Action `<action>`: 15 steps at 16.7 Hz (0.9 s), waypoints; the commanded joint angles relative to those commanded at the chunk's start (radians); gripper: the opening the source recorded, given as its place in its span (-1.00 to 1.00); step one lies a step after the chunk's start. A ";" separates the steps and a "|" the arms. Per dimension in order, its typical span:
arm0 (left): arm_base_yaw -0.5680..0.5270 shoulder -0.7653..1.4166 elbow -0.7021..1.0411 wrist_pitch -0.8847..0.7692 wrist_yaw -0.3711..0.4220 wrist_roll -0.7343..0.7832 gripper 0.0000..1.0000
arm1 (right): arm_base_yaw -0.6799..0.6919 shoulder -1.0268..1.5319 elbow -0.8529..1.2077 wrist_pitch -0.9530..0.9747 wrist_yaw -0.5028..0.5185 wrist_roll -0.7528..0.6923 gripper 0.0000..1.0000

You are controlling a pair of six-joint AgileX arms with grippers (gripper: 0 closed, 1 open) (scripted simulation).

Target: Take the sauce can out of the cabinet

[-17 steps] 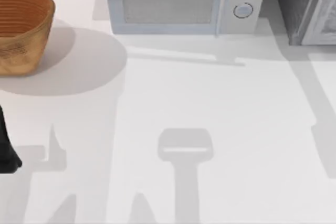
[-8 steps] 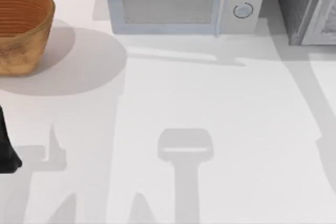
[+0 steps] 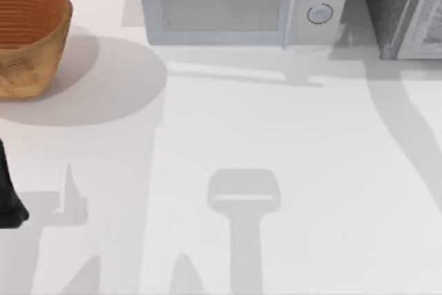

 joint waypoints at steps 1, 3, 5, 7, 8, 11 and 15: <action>0.000 0.000 0.000 0.000 0.000 0.000 1.00 | 0.004 -0.009 -0.003 -0.008 0.004 0.000 -1.00; 0.000 0.000 0.000 0.000 0.000 0.000 1.00 | 0.004 -0.009 -0.004 -0.008 0.004 0.000 -1.00; 0.000 0.000 0.000 0.000 0.000 0.000 1.00 | 0.000 -0.009 0.001 -0.006 0.002 0.002 -1.00; 0.000 0.000 0.000 0.000 0.000 0.000 1.00 | -0.001 -0.019 -0.009 0.002 -0.002 0.000 -1.00; 0.000 0.000 0.000 0.000 0.000 0.000 1.00 | -0.004 -0.039 -0.029 0.017 -0.010 -0.003 -1.00; 0.000 0.000 0.000 0.000 0.000 0.000 1.00 | -0.020 -0.161 -0.155 0.092 -0.049 -0.018 -1.00; 0.000 0.000 0.000 0.000 0.000 0.000 1.00 | -0.061 -0.428 -0.471 0.233 -0.119 -0.042 -1.00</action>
